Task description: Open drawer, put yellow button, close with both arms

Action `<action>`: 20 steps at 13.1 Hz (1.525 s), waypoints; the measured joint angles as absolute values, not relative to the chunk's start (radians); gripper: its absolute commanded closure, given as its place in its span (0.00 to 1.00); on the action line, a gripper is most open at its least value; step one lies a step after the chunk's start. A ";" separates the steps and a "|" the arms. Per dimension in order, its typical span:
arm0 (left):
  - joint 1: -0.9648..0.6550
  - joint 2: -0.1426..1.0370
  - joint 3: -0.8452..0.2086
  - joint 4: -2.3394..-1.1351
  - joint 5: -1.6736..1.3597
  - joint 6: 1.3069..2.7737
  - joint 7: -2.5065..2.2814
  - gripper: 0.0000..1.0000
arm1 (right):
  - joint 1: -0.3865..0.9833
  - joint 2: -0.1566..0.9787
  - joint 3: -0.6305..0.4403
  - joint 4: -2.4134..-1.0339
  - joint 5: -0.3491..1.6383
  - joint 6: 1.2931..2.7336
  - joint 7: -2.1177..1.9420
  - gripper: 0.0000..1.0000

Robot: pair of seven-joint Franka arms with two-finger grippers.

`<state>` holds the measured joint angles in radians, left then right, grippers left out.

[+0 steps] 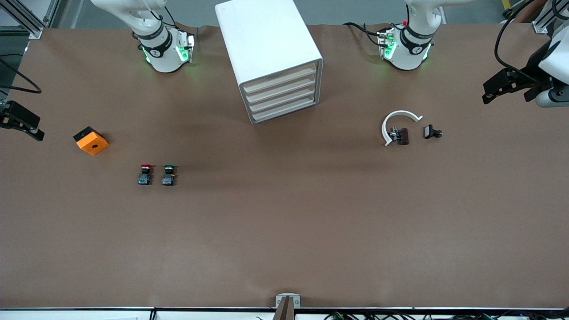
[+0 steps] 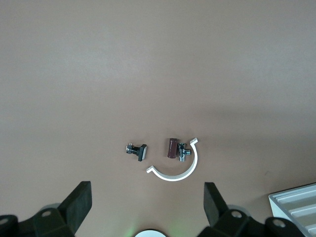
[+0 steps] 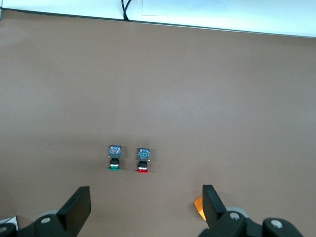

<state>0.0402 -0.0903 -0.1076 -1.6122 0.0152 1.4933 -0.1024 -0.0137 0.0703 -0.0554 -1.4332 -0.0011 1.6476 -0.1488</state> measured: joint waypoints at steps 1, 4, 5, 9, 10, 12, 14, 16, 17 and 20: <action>0.040 -0.093 -0.108 -1.612 0.015 1.493 -0.102 0.00 | -0.014 0.070 -0.056 -1.433 -0.001 1.648 -0.149 0.00; 0.040 -0.097 -0.108 -1.613 0.015 1.492 -0.102 0.00 | -0.013 0.071 -0.055 -1.433 -0.006 1.648 -0.149 0.00; 0.040 -0.098 -0.108 -1.613 0.015 1.492 -0.102 0.00 | -0.013 0.071 -0.054 -1.433 -0.009 1.648 -0.149 0.00; 0.040 -0.098 -0.108 -1.614 0.015 1.492 -0.102 0.00 | -0.011 0.071 -0.052 -1.433 -0.012 1.648 -0.149 0.00; 0.040 -0.098 -0.107 -1.615 0.015 1.492 -0.102 0.00 | -0.010 0.071 -0.052 -1.433 -0.013 1.648 -0.149 0.00; 0.040 -0.098 -0.107 -1.615 0.015 1.492 -0.102 0.00 | -0.008 0.072 -0.050 -1.433 -0.013 1.648 -0.149 0.00; 0.040 -0.099 -0.107 -1.615 0.015 1.492 -0.102 0.00 | -0.008 0.072 -0.050 -1.433 -0.013 1.648 -0.149 0.00; 0.040 -0.099 -0.107 -1.615 0.015 1.492 -0.102 0.00 | -0.008 0.072 -0.050 -1.433 -0.014 1.648 -0.149 0.00; 0.040 -0.099 -0.107 -1.615 0.015 1.492 -0.102 0.00 | -0.008 0.072 -0.050 -1.433 -0.014 1.647 -0.149 0.00; 0.040 -0.099 -0.104 -1.610 0.015 1.493 -0.088 0.00 | -0.008 0.072 -0.050 -1.433 -0.021 1.647 -0.149 0.00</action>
<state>0.0403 -0.0994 -0.1044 -1.6104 0.0151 1.4933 -0.0877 -0.0081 0.0721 -0.0502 -1.4331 -0.0208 1.6469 -0.1488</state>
